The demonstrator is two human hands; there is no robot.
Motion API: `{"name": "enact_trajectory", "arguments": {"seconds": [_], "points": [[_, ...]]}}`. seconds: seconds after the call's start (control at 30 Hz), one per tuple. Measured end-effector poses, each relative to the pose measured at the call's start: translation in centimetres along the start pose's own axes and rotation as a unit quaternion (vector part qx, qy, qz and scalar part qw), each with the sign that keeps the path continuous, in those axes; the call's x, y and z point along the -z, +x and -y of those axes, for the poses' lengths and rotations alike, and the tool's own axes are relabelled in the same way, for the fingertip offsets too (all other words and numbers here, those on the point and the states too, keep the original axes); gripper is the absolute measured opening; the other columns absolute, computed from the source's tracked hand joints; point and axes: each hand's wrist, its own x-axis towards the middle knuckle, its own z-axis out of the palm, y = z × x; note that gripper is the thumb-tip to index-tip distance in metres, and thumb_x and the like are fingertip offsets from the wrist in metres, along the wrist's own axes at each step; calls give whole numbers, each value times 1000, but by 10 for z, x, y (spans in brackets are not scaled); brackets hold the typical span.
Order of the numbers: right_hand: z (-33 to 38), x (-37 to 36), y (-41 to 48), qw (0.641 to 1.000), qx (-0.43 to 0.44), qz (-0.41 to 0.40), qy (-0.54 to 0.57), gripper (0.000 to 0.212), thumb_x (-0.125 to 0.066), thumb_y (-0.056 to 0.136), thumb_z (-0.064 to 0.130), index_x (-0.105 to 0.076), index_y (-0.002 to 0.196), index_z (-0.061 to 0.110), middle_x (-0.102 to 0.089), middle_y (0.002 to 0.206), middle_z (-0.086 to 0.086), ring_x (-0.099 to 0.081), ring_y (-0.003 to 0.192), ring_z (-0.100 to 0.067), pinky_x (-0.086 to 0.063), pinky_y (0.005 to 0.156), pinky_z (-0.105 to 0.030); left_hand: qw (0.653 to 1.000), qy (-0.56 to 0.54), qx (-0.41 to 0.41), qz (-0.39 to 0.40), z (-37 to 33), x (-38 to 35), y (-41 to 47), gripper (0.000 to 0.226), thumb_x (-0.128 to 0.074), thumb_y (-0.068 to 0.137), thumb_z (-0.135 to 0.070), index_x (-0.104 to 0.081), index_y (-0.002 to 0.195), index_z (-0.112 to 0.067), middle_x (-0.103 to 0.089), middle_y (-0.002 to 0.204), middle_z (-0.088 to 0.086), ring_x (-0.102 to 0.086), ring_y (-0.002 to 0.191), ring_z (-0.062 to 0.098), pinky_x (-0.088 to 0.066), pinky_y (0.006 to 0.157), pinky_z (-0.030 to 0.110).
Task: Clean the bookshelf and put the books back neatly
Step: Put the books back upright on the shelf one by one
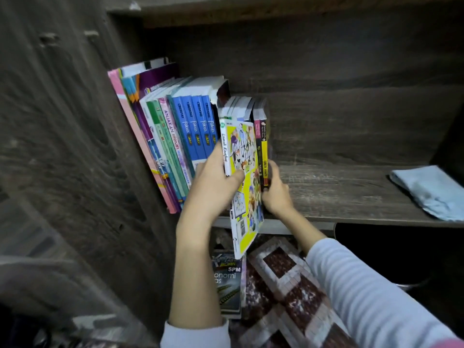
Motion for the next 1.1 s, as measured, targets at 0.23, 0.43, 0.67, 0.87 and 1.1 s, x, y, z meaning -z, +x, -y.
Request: {"name": "enact_trajectory", "arguments": {"seconds": [0.23, 0.43, 0.67, 0.87, 1.1], "points": [[-1, 21, 9, 996, -29, 75, -23, 63, -56, 91, 11, -30, 146, 31, -53, 136, -13, -50, 123, -32, -39, 102, -34, 998, -63, -2, 3, -8, 10, -3, 29, -62, 85, -11, -54, 109, -25, -68, 106, -8, -66, 94, 15, -52, 88, 42], [41, 85, -37, 966, 90, -183, 157, 23, -56, 86, 3, -60, 102, 18, -64, 81, 6, -56, 72, -2, -44, 71, -20, 994, -104, -31, -30, -23, 14, -4, 26, -64, 84, -9, -53, 87, -33, -69, 100, -9, -66, 94, 16, -52, 89, 44], [55, 85, -97, 979, 201, 15, 2, 79, -65, 68, 47, -39, 138, 23, -46, 138, 4, -42, 126, -5, -34, 105, -22, 992, -69, -16, -109, -41, -39, 8, 29, -55, 90, -20, -49, 118, -19, -62, 115, 5, -54, 110, 27, -42, 85, 31], [33, 74, -78, 980, 180, -67, -60, 84, -52, 78, -4, -16, 150, 22, -34, 152, 0, -40, 134, -22, -38, 103, -37, 988, -54, -62, -134, -56, -73, 13, 73, -53, 90, -16, -13, 148, -36, -60, 108, -4, -56, 85, 21, -36, 73, 24], [20, 53, -47, 992, 106, -63, 32, 62, -51, 91, 15, -19, 145, 13, -62, 115, -18, -60, 95, -25, -44, 73, -30, 966, 161, -138, -151, -52, -89, 40, 78, -56, 81, -14, -18, 146, -32, -62, 113, 11, -59, 103, 32, -45, 84, 39]]}}
